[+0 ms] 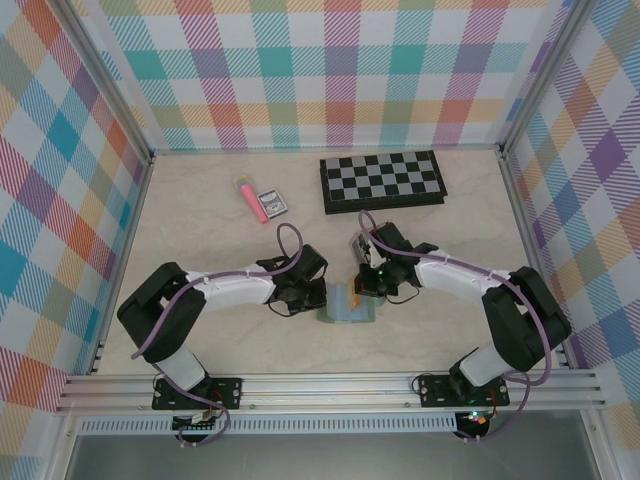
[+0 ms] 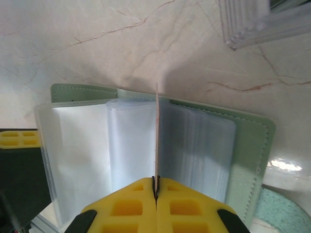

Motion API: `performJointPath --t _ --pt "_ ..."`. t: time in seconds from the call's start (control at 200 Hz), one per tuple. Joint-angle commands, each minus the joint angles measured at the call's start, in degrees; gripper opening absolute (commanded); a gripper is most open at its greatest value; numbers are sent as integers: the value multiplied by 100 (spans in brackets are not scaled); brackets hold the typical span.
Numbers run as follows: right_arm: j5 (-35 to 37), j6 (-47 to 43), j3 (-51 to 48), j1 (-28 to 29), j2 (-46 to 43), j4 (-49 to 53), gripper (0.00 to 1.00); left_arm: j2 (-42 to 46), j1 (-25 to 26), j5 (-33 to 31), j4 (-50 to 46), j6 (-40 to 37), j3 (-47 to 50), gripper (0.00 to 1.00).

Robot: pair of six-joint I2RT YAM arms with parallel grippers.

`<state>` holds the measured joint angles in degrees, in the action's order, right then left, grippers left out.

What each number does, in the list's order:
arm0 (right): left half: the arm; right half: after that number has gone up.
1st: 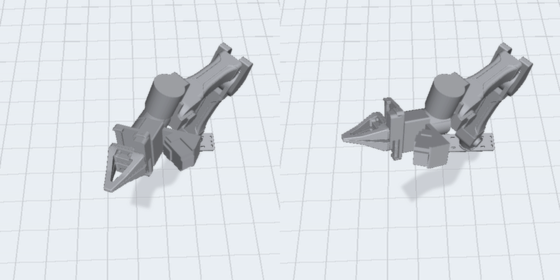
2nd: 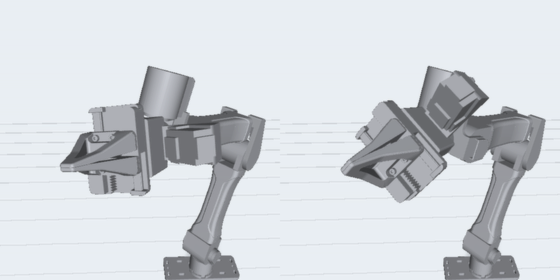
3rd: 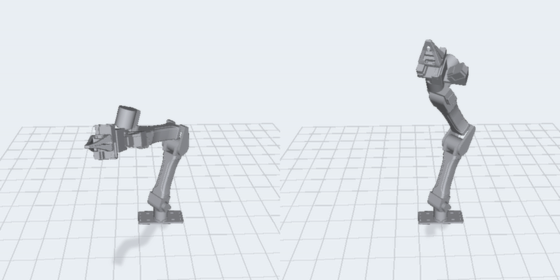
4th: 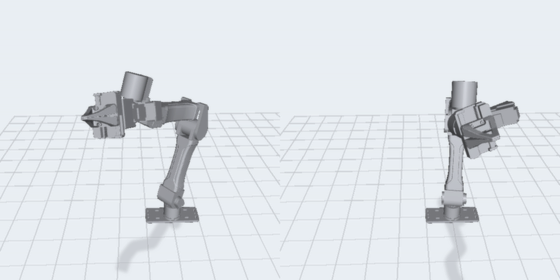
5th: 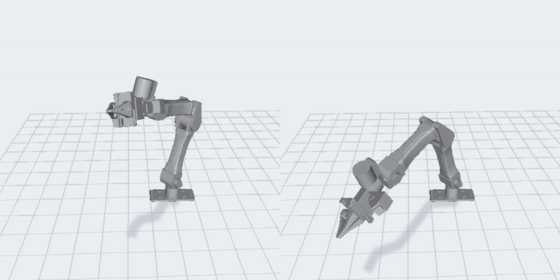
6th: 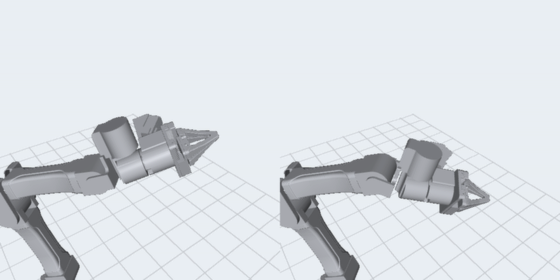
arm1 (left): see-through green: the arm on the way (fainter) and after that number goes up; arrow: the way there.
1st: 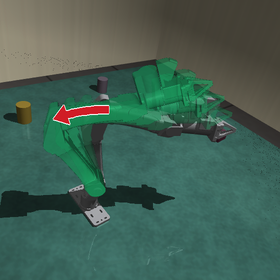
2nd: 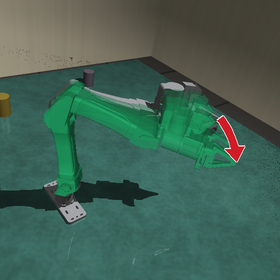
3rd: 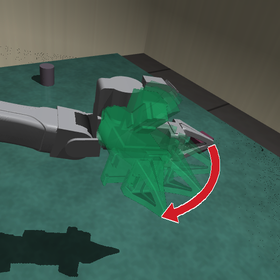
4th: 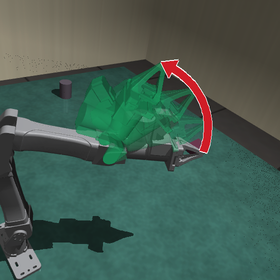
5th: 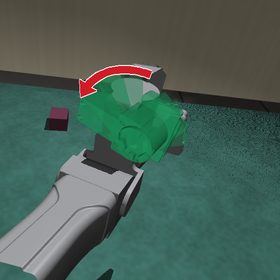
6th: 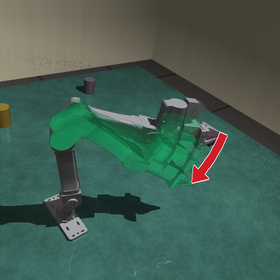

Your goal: Put the credit cards into the card holder

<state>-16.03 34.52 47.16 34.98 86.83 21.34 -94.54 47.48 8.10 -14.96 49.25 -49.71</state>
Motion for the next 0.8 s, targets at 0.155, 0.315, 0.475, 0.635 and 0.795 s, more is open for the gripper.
performJointPath --t 0.155,0.315,0.475,0.635,0.795 --pt "-586 331 84 61 51 -534 6 -165 -19 99 331 202 176 0" --pt "-682 587 -29 61 -15 -868 6 -152 -15 88 486 351 291 0" --pt "-177 379 179 61 -200 -268 6 -138 -20 43 521 418 357 0" --pt "253 -101 521 27 -612 601 7 -159 -18 16 521 426 418 0" --pt "417 -183 506 -15 -1084 794 7 -239 -18 25 564 430 427 0"
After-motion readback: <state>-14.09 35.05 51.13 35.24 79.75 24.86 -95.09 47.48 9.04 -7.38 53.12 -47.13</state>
